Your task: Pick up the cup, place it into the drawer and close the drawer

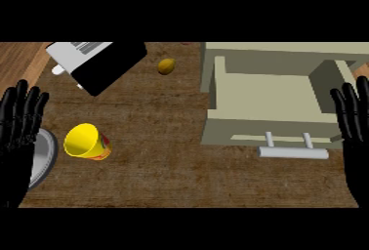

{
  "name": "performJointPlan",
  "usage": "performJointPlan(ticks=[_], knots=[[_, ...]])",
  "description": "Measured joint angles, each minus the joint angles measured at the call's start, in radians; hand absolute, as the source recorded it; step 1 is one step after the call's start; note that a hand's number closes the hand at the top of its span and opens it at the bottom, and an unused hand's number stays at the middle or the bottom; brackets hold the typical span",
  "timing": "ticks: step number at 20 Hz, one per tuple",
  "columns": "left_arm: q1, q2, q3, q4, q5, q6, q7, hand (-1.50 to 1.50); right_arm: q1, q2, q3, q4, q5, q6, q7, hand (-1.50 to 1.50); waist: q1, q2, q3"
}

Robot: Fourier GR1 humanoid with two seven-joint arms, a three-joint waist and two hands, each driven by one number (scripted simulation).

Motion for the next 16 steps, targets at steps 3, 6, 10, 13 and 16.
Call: performJointPlan(ticks=[3,6,10,13,16], knots=[[0.032,0.007,0.043,-0.010,0.050,-0.028,-0.020,-1.50,-0.016,0.001,0.004,0.014,0.002,0.005,0.000,-1.50,-0.013,-0.010,0.009],[0.041,0.025,0.111,0.017,0.140,-0.084,-0.066,-1.50,-0.050,0.006,0.000,0.043,0.005,0.000,-0.011,-1.50,-0.019,-0.014,0.014],[0.037,-0.025,0.165,0.081,0.277,-0.055,0.014,-1.50,-0.042,-0.017,0.043,0.055,-0.009,0.050,0.056,-1.50,-0.022,-0.016,0.016],[0.016,-0.019,0.213,0.144,0.349,-0.066,0.035,-1.50,-0.084,-0.036,0.032,0.084,-0.041,0.077,0.101,-1.50,-0.024,-0.017,0.017],[0.007,-0.011,0.250,0.222,0.374,-0.092,0.007,-1.50,-0.105,-0.044,0.022,0.109,-0.050,0.092,0.114,-1.50,-0.026,-0.017,0.017]])
